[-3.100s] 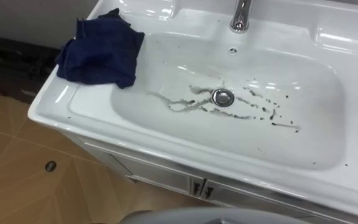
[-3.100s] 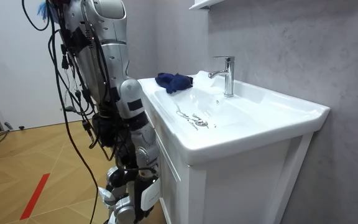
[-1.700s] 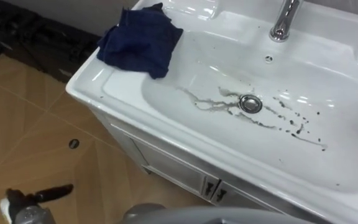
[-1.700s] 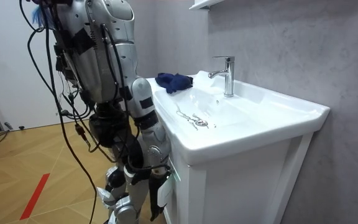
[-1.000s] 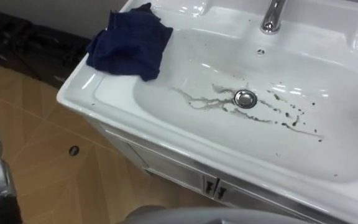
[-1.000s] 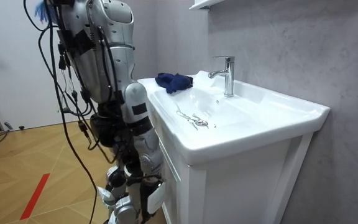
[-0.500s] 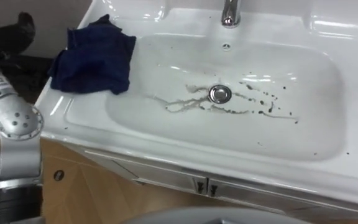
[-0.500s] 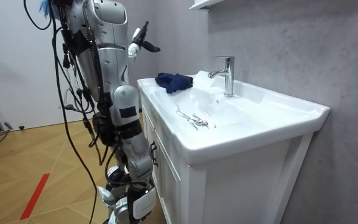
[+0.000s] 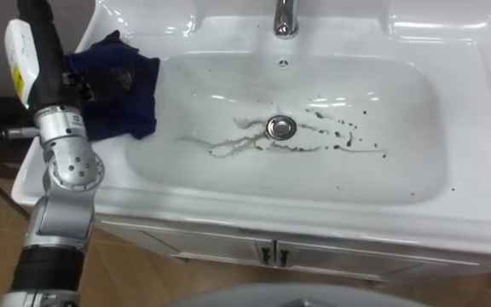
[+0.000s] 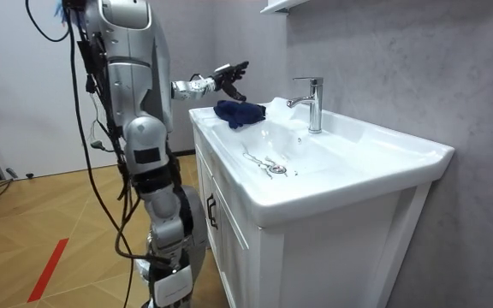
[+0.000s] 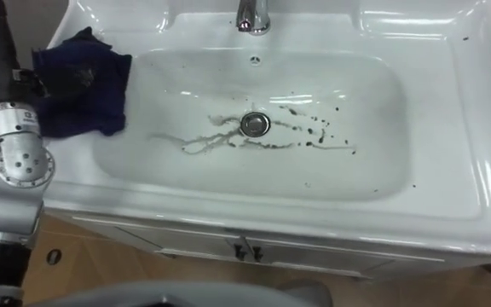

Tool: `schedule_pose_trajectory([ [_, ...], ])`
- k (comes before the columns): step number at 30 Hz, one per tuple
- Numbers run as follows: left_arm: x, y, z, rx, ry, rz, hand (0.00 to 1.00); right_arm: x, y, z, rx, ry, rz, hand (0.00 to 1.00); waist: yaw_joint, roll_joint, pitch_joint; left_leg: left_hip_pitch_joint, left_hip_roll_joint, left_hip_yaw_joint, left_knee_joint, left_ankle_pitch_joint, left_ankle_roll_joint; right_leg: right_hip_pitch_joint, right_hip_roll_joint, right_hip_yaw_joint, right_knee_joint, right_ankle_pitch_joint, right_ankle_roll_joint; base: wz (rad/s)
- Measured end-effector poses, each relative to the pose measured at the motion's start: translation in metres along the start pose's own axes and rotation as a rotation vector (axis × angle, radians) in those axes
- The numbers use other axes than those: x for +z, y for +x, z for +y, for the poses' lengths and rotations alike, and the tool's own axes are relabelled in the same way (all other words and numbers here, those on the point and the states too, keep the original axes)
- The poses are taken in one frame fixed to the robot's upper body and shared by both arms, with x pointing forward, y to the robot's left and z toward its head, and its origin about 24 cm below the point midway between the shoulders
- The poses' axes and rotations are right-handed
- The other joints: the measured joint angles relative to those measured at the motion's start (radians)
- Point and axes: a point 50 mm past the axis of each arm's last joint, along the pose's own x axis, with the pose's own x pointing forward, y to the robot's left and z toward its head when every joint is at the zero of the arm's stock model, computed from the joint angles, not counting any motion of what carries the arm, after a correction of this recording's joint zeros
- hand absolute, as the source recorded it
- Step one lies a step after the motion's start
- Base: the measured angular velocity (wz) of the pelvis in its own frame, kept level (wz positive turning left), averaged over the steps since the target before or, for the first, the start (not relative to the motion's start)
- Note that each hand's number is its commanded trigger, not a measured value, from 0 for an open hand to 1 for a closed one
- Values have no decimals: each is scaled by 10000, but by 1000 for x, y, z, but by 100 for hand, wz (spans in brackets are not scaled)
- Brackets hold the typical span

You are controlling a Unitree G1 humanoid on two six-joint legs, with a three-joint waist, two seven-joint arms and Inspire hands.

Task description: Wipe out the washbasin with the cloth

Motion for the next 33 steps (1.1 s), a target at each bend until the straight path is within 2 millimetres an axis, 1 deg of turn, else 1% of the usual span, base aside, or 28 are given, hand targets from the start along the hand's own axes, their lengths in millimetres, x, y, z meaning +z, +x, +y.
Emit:
schedule_pose_trajectory([
  [4,-4,-1,-3,-458,94,239,0,-4,0,1,75,57,260,0,-30,-29,17,112,-3,29,-65,2,1,34,4,78,-43,2,6,-6],
  [6,-12,-2,-6,-627,254,622,0,-3,0,1,67,-23,291,0,-17,13,-10,91,3,80,-63,3,3,-26,11,139,-25,11,19,-7],
  [7,-21,-4,-8,-758,409,993,0,-3,0,1,53,-55,277,0,-28,47,-9,76,3,81,-62,3,4,-47,16,151,-26,17,28,-4],
  [8,-25,-6,-9,-840,492,1199,0,-2,0,1,54,-57,248,0,-34,52,-10,70,2,81,-57,3,4,-52,18,155,-26,18,29,0],
  [10,-41,-11,-13,-1176,820,2001,0,-3,1,2,35,6,277,0,-33,32,-10,77,6,94,-58,3,4,-68,32,210,-35,18,29,-2],
  [12,-51,-15,-15,-1364,1014,2517,0,-4,0,1,-15,167,343,0,-32,31,-14,86,8,144,-60,3,4,-78,87,270,-38,19,30,-7],
  [14,-56,-17,-15,-1414,1112,2770,0,-5,0,1,-4,236,406,0,-35,10,-29,94,5,178,-74,3,4,-84,88,295,-35,22,29,-6],
  [18,-67,-18,-16,-1486,1300,3297,0,-7,0,0,-38,548,465,0,-11,-42,-15,251,7,231,-168,3,3,-7,103,419,-17,23,28,-10],
  [23,-71,-14,-19,-1661,1331,3545,0,-2,-1,-2,-240,508,322,0,-18,-26,-22,268,26,323,-165,3,3,-4,115,497,-26,33,13,-6],
  [25,-71,-14,-20,-1701,1352,3597,0,-2,-1,-3,-393,500,321,0,-26,-26,-23,278,44,447,-163,3,3,-40,118,533,-39,35,9,-6],
  [33,-72,-13,-20,-1780,1490,3732,0,-3,-1,-3,-509,547,456,0,-30,-69,-44,299,43,456,-168,3,3,-37,120,580,-26,37,12,-1],
])
